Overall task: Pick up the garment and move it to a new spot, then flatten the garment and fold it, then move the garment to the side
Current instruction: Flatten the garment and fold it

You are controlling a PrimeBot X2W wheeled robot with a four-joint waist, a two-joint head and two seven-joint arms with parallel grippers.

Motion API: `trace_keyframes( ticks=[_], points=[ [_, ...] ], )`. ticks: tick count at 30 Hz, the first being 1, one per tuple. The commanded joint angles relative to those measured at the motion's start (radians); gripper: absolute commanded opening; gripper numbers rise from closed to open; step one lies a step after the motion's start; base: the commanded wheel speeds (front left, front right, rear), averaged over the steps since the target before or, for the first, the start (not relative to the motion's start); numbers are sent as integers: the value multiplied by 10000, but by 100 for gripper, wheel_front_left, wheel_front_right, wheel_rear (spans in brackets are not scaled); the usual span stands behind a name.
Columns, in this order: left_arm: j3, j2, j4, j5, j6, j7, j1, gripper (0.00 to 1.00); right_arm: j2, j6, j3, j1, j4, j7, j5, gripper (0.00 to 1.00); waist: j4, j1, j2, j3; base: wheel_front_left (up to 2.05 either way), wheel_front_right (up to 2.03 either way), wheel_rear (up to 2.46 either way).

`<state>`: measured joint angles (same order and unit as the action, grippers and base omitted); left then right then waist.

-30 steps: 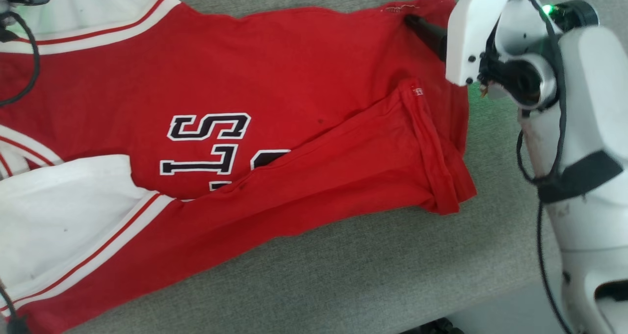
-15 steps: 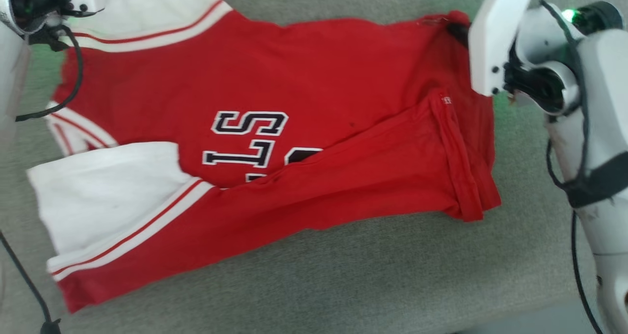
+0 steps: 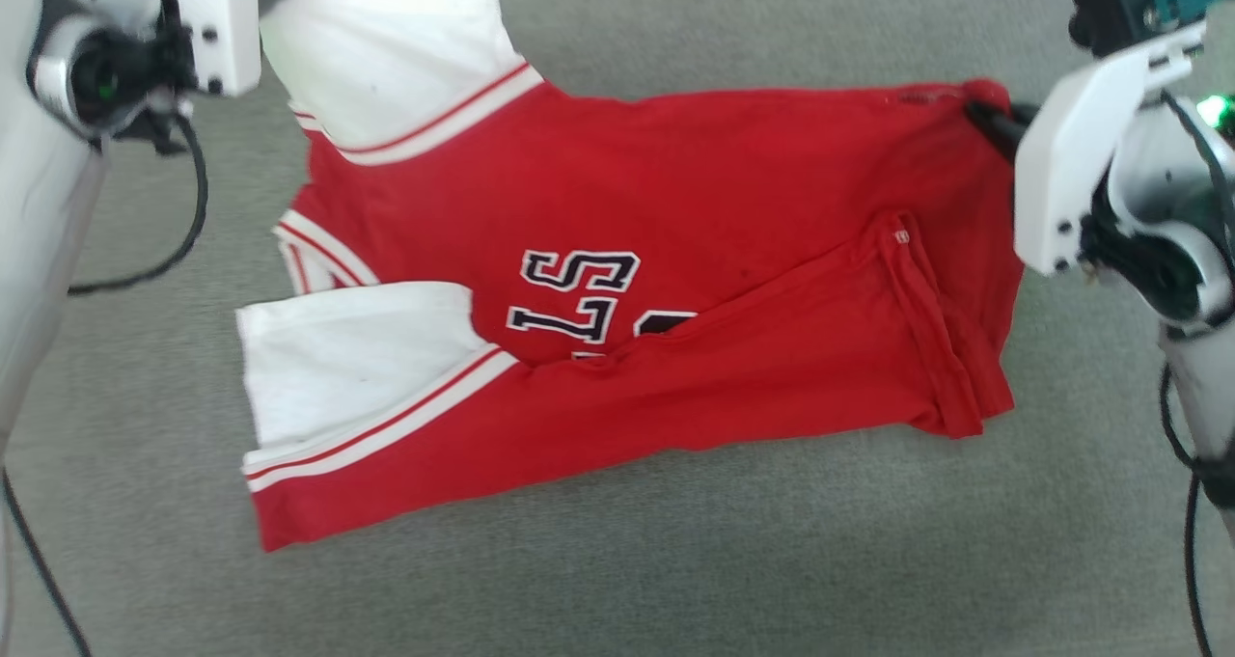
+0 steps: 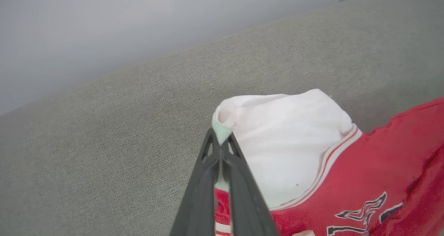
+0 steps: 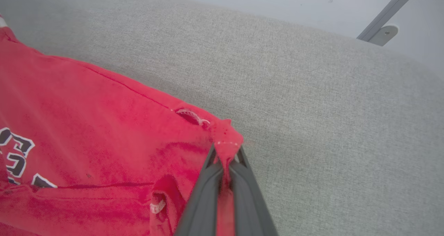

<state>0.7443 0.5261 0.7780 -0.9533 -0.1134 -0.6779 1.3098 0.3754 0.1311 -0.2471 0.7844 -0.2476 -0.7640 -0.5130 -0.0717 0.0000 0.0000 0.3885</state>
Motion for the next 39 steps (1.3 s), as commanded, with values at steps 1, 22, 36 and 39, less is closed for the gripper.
trace_keyframes(
  ticks=[1,22,36,39],
  points=[
    [3,199,-386,-139,147,-114,-309,0,152,-7,25,-323,340,-107,-78,0,304,0,0,-371,0,0,0],
    [-11,3570,-9671,-892,5034,-1406,-6358,0,1406,-7,896,-4259,3637,-1409,-778,0,946,0,0,-924,0,0,0],
    [-115,2705,-8127,-1425,4408,408,-7859,100,402,-7,821,-4408,2239,-1011,-939,100,827,0,0,-866,0,0,0],
    [-404,2698,-8065,-1447,4223,1124,-8059,100,259,-6,1226,-4561,2223,-1175,-1135,100,824,0,0,-933,0,0,0]
  ],
)
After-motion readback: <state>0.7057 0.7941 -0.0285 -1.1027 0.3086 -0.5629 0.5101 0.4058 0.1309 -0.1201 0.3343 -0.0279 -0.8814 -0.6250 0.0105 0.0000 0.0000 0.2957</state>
